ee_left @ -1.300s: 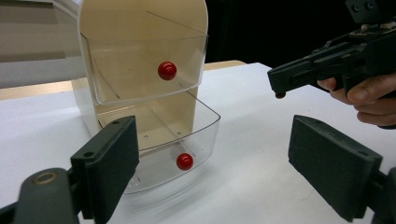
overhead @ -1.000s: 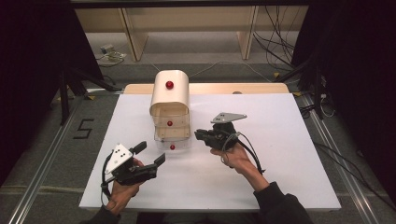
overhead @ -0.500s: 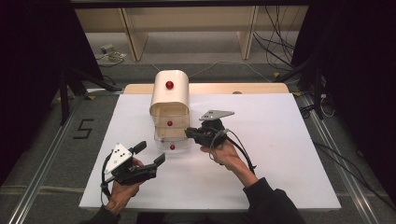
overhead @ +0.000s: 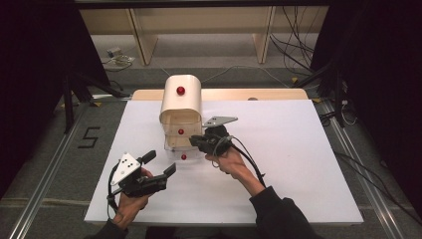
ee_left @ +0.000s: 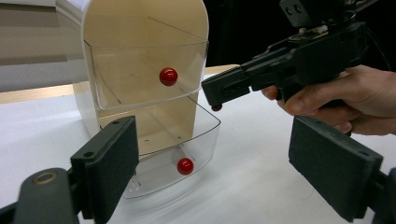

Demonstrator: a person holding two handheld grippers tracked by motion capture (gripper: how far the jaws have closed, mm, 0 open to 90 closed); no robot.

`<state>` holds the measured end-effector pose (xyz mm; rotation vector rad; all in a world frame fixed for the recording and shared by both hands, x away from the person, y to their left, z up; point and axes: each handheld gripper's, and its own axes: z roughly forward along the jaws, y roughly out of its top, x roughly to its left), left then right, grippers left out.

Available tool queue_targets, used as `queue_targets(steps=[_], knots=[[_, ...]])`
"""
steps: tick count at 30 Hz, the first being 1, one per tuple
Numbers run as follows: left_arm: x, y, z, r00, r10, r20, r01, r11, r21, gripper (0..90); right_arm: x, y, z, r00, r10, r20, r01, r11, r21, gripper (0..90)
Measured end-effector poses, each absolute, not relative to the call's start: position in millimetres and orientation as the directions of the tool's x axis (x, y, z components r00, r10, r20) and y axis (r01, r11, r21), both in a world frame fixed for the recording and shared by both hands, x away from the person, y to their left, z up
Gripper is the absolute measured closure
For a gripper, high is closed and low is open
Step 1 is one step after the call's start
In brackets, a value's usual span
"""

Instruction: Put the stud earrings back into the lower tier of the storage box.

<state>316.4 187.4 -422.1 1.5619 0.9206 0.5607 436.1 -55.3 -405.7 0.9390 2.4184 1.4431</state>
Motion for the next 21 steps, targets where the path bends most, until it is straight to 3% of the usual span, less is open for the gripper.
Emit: queue_targets(steps=[21], knots=[[316, 188, -422, 0.576, 0.806, -0.138, 0.246, -0.010, 0.969, 15.6, 445, -39, -419, -0.783, 0.607, 0.137, 0.430, 0.368, 0.825, 82.5]])
